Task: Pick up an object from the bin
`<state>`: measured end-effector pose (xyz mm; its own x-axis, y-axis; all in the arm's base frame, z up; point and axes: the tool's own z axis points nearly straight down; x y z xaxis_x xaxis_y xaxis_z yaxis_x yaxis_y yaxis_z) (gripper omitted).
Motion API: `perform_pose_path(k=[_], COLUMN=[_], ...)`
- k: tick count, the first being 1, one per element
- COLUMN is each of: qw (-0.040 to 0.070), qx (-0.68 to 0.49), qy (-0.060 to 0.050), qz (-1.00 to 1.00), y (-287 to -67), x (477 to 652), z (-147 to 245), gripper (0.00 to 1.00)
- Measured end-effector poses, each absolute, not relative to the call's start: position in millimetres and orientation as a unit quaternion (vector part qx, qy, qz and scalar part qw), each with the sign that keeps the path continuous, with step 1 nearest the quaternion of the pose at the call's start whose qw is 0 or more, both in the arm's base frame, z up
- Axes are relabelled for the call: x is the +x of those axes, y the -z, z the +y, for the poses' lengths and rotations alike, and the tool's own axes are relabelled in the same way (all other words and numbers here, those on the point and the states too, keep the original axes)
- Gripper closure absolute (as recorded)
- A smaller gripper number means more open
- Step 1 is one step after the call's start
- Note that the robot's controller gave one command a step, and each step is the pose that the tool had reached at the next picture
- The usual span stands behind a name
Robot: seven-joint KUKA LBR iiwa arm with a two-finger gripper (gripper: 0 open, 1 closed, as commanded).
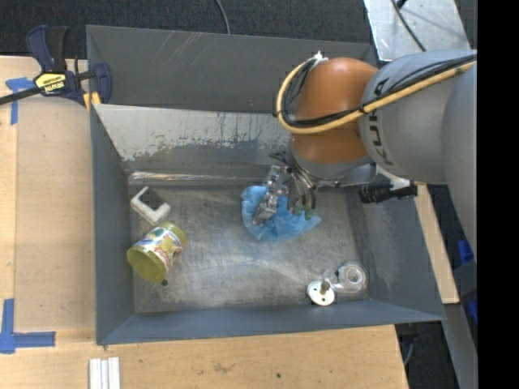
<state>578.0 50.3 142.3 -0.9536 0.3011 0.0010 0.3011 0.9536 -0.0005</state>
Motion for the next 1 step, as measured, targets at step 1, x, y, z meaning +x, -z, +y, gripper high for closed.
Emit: perform_pose_path(k=[1], qw=[0.0], qx=[-0.152], qy=[0.0], qz=[-0.988], y=[-162.9], x=[578.3], z=[50.2], gripper=[1.0])
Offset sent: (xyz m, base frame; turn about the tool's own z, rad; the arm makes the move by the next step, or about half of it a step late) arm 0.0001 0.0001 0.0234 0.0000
